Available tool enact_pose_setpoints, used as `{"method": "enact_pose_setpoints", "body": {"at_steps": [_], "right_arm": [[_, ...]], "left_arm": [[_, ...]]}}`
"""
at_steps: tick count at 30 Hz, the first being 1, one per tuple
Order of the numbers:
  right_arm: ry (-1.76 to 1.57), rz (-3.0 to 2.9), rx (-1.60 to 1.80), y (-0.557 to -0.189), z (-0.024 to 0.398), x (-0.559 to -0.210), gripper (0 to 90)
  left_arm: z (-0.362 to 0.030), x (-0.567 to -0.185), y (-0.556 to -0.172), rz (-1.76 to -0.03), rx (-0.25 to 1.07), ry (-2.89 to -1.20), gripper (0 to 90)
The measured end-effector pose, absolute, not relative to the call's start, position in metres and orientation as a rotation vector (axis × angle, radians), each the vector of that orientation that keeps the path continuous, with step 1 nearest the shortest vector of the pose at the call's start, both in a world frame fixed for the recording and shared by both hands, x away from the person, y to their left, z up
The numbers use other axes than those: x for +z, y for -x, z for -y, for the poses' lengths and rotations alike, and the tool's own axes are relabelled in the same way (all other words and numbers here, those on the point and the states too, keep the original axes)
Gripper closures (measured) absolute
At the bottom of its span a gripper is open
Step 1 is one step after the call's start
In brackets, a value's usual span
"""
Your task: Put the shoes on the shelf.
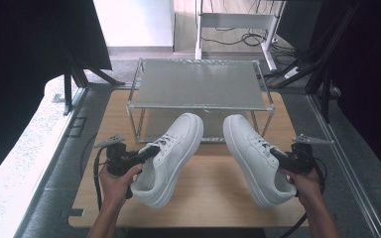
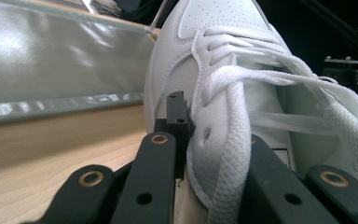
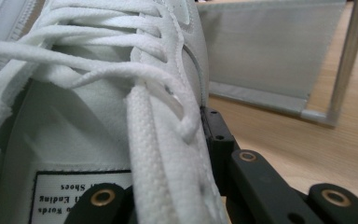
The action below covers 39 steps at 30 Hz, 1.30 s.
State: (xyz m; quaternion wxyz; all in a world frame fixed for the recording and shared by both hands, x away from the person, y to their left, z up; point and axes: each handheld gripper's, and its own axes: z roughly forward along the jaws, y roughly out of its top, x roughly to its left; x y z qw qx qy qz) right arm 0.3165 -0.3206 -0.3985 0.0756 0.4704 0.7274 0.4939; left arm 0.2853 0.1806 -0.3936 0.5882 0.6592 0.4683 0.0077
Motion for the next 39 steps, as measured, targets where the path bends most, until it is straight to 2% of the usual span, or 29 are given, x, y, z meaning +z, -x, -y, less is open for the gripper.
{"method": "enact_pose_setpoints", "body": {"at_steps": [25,39], "right_arm": [[-1.377,-2.044,1.637,-0.33,0.303,-0.358,87.5],[-1.395,-1.955,1.673,-0.348,0.301,-0.336,87.5]], "left_arm": [[-0.173,-0.353,-0.313,-1.019,-0.001,-1.442,84.3],[-0.172,-0.327,-0.337,-1.031,0.048,-1.4,84.3]]}}
